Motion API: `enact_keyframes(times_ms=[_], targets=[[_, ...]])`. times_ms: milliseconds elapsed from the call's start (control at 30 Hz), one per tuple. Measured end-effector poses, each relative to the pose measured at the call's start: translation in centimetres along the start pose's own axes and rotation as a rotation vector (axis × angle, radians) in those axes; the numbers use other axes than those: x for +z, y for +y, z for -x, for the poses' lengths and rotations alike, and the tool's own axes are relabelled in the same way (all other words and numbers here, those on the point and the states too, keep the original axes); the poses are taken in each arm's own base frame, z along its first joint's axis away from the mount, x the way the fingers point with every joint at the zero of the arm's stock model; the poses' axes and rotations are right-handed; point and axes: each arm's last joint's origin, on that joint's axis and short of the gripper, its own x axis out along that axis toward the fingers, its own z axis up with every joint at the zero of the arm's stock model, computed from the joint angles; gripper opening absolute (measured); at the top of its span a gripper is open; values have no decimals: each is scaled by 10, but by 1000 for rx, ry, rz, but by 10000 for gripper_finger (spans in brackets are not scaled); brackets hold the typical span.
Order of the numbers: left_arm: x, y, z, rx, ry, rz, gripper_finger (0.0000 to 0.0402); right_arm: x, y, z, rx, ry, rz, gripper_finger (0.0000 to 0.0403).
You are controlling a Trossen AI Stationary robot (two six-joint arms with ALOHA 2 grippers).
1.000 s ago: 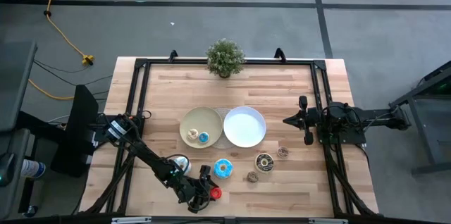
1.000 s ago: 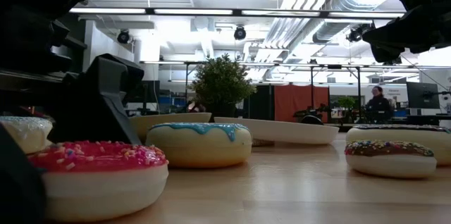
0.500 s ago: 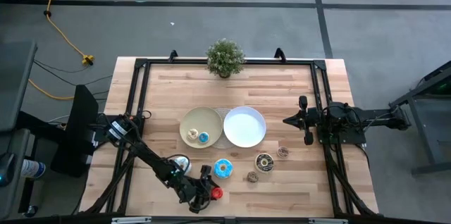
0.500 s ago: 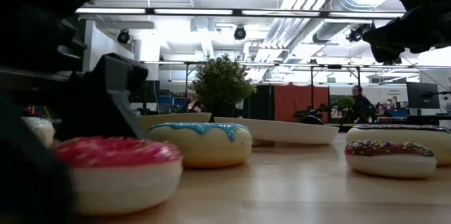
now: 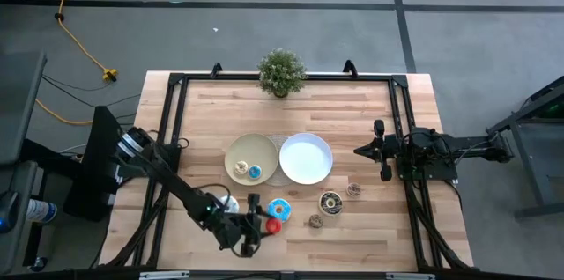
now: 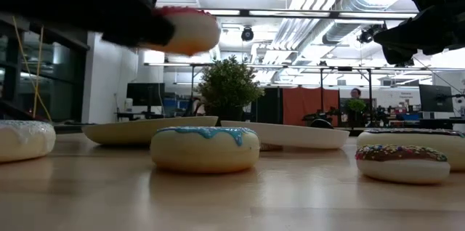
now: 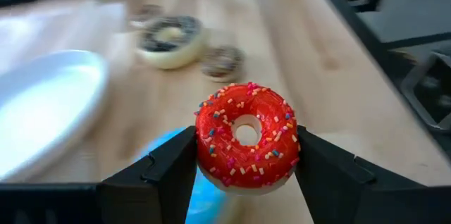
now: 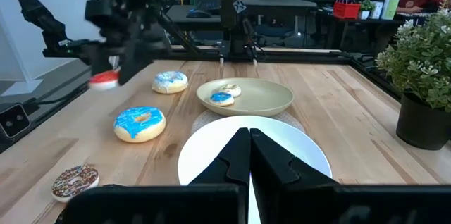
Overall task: Pick & Place donuts
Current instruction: Put the small red donut on the brown plate
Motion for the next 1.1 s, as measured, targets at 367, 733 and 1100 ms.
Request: enact_keyframes(times_ms=[367, 733, 1100], targets=[[31, 64, 22, 185, 96, 105, 213, 0, 0, 0, 0, 0, 0, 1], [41, 112, 44, 306, 182, 230, 213, 0, 0, 0, 0, 0, 0, 0], [43, 136, 83, 424, 217, 295, 213, 0, 0, 0, 0, 0, 0, 0]])
